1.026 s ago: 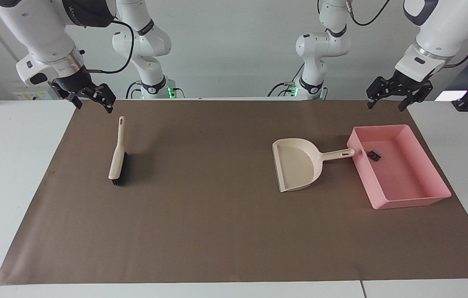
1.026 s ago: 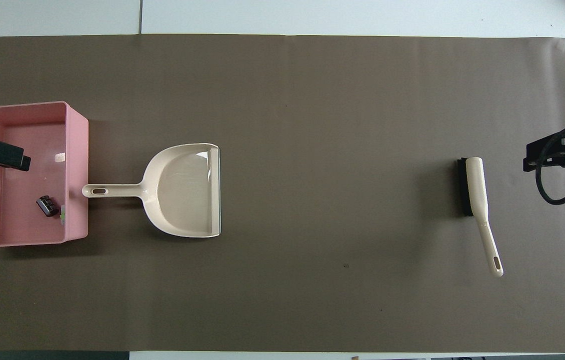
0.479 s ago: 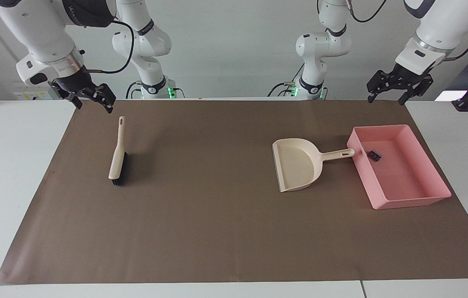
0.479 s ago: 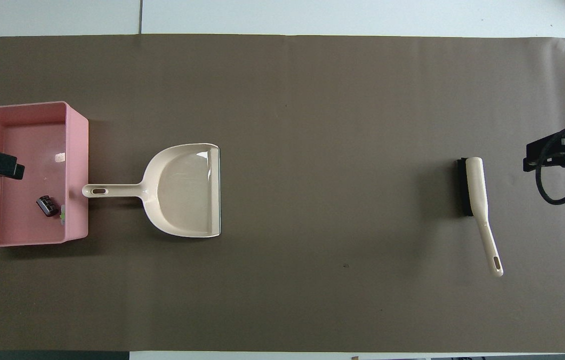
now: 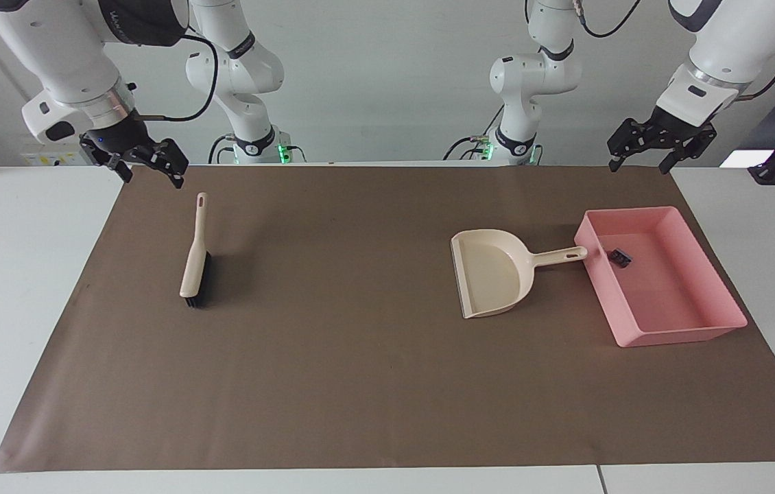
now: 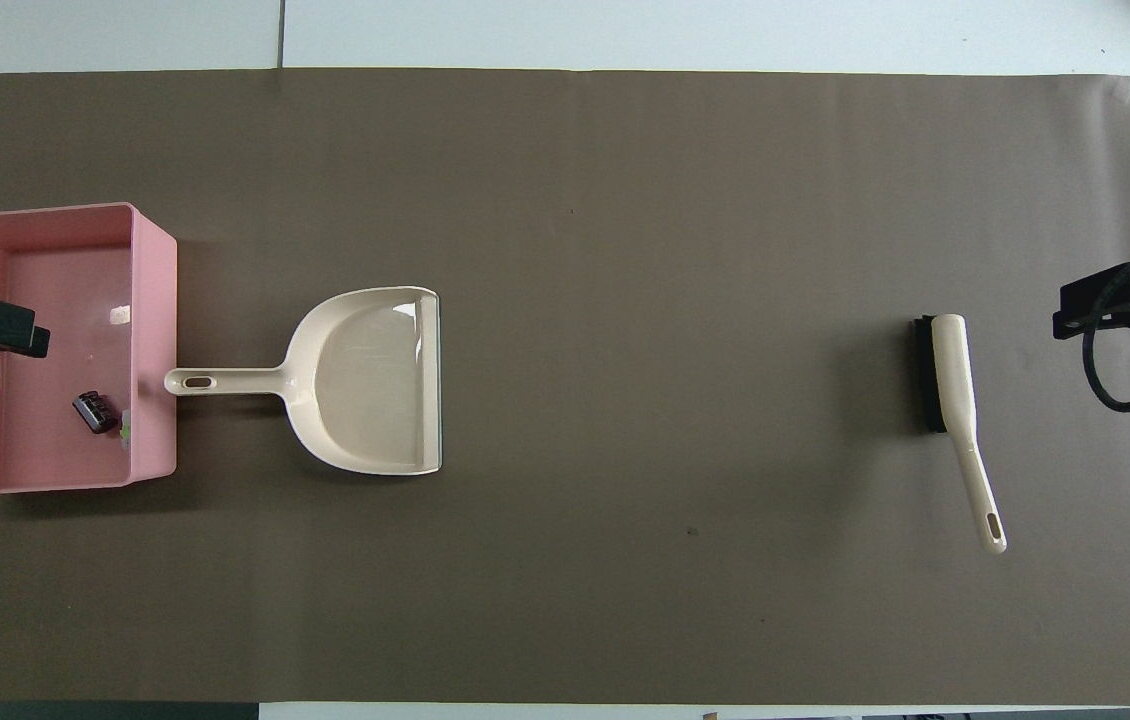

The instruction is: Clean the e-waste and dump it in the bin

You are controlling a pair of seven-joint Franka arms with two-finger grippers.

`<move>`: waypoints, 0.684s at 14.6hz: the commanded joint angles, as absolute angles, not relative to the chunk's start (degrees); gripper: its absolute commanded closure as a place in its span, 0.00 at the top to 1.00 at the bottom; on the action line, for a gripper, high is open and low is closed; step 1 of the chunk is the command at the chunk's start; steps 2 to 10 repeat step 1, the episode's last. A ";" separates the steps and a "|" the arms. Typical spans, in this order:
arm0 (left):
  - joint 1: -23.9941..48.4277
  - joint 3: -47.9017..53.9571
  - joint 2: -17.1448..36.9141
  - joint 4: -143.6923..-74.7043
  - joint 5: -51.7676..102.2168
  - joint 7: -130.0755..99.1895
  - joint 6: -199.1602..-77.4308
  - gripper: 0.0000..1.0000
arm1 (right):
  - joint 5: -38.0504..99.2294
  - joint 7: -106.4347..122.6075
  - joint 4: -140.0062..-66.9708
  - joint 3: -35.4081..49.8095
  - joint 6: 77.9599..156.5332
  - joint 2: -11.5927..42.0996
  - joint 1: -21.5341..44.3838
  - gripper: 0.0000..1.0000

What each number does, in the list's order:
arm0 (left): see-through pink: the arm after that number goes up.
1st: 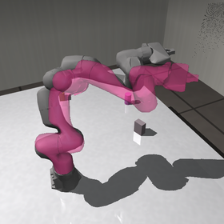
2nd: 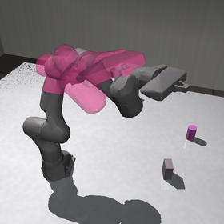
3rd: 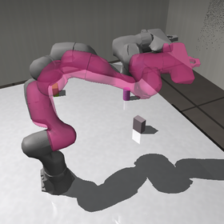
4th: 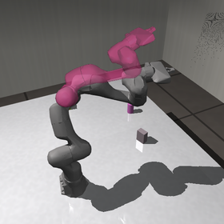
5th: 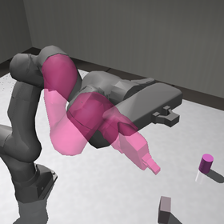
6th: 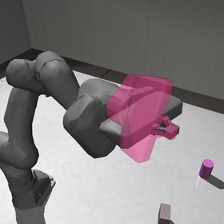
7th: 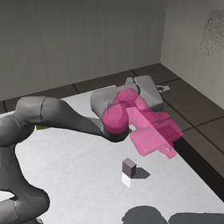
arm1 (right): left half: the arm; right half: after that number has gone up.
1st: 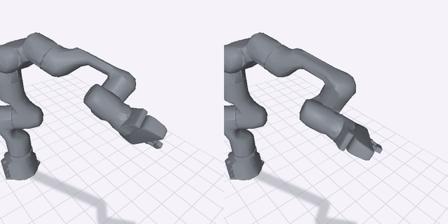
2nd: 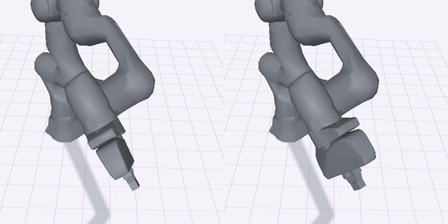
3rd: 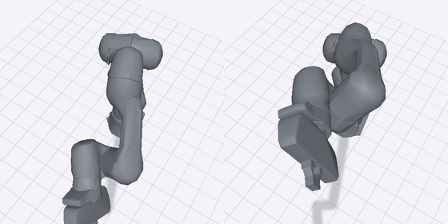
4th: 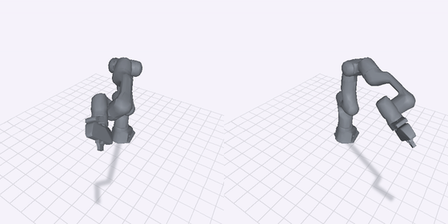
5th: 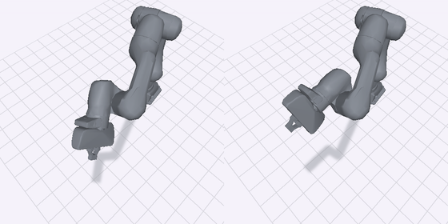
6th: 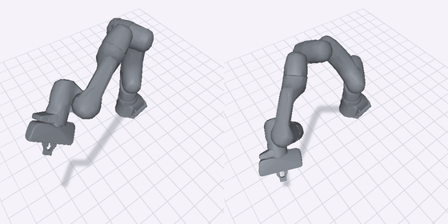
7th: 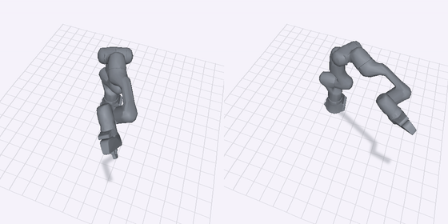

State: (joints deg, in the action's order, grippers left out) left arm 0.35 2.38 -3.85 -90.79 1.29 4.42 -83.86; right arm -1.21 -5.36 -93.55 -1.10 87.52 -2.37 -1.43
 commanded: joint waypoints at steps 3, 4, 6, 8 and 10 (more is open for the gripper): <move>0.00 2.64 -5.45 -92.46 0.44 3.87 -83.76 0.99 | -0.88 -3.87 -95.45 -0.88 89.56 -3.60 -2.20 1.00; 0.00 2.64 -5.45 -92.46 0.44 3.87 -83.76 0.99 | -0.88 -3.87 -95.45 -0.88 89.56 -3.60 -2.20 1.00; 0.00 2.64 -5.45 -92.46 0.44 3.87 -83.76 0.99 | -0.88 -3.87 -95.45 -0.88 89.56 -3.60 -2.20 1.00; 0.00 2.64 -5.45 -92.46 0.44 3.87 -83.76 0.99 | -0.88 -3.87 -95.45 -0.88 89.56 -3.60 -2.20 1.00; 0.00 2.64 -5.45 -92.46 0.44 3.87 -83.76 0.99 | -0.88 -3.87 -95.45 -0.88 89.56 -3.60 -2.20 1.00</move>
